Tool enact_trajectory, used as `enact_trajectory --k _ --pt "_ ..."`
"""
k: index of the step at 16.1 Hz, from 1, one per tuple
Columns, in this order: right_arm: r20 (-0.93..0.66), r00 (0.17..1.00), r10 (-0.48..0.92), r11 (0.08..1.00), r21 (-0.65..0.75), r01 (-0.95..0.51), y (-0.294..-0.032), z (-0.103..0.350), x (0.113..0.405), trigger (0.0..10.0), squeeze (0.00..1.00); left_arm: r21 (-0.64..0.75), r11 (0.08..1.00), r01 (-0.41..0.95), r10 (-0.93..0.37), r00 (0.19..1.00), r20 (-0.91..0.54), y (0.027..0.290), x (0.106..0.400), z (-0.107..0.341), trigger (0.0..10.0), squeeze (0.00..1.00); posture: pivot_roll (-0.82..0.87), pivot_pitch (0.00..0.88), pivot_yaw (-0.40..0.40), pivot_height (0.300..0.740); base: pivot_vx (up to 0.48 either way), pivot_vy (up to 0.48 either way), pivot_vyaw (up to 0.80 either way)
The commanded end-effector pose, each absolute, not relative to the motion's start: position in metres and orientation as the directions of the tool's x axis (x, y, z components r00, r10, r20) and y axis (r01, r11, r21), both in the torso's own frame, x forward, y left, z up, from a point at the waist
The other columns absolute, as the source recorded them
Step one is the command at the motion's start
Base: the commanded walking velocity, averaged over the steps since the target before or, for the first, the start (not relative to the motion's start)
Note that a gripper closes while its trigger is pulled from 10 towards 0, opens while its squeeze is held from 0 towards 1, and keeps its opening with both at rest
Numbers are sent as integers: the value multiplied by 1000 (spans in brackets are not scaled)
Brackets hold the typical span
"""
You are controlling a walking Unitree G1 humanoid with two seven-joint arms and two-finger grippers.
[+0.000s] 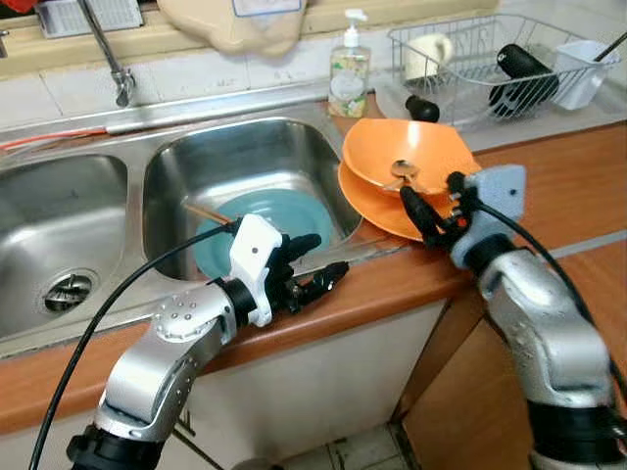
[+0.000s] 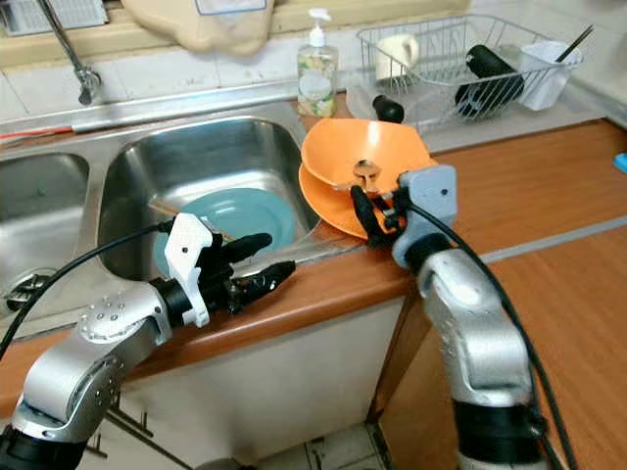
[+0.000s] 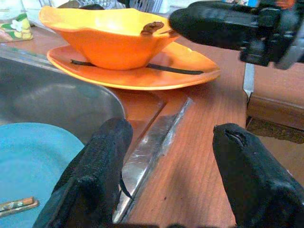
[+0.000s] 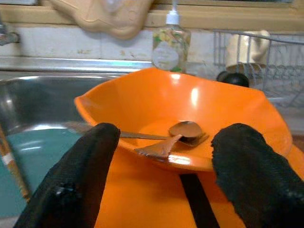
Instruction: Kitchen organization
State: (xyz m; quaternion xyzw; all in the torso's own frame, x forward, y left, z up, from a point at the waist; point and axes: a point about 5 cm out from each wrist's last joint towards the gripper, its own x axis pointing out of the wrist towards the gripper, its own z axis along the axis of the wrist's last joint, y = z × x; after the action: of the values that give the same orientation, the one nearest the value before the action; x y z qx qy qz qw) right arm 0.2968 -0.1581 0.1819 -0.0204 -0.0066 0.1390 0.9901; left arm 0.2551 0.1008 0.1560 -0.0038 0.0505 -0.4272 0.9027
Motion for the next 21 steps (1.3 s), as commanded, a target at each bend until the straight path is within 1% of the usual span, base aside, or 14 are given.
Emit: enact_trajectory --k 1,3,8,16,19,20,21 --pt "10 967 253 966 -51 -252 -158 182 299 0 0 -33 645 764 -763 640 -91 103 256 158 10000 0 5 0 62 740 0 0 0" --pt "11 979 202 979 -34 -201 -161 180 301 0 0 -32 643 766 -765 638 -89 102 256 158 10000 0 1 0 64 740 0 0 0" --pt "20 990 142 990 -18 -142 -170 182 304 0 0 -27 636 771 -770 631 -95 101 256 157 10000 0 -1 0 68 740 0 0 0" --pt "23 987 159 987 -22 -159 -169 182 303 0 0 -13 629 777 -774 624 -103 100 255 156 10000 0 -4 0 71 740 0 0 0" --pt "47 985 166 986 -29 -165 -173 191 302 0 0 47 630 775 -765 631 -131 102 256 156 10000 0 -4 0 73 740 0 0 0" --pt "66 982 179 984 -30 -177 -174 196 302 0 0 111 626 772 -755 636 -159 103 259 155 10000 0 -4 0 74 740 0 0 0" --pt "74 980 184 983 -30 -183 -175 198 302 0 0 136 622 771 -752 637 -169 103 259 155 10000 0 -4 0 74 740 0 0 0"
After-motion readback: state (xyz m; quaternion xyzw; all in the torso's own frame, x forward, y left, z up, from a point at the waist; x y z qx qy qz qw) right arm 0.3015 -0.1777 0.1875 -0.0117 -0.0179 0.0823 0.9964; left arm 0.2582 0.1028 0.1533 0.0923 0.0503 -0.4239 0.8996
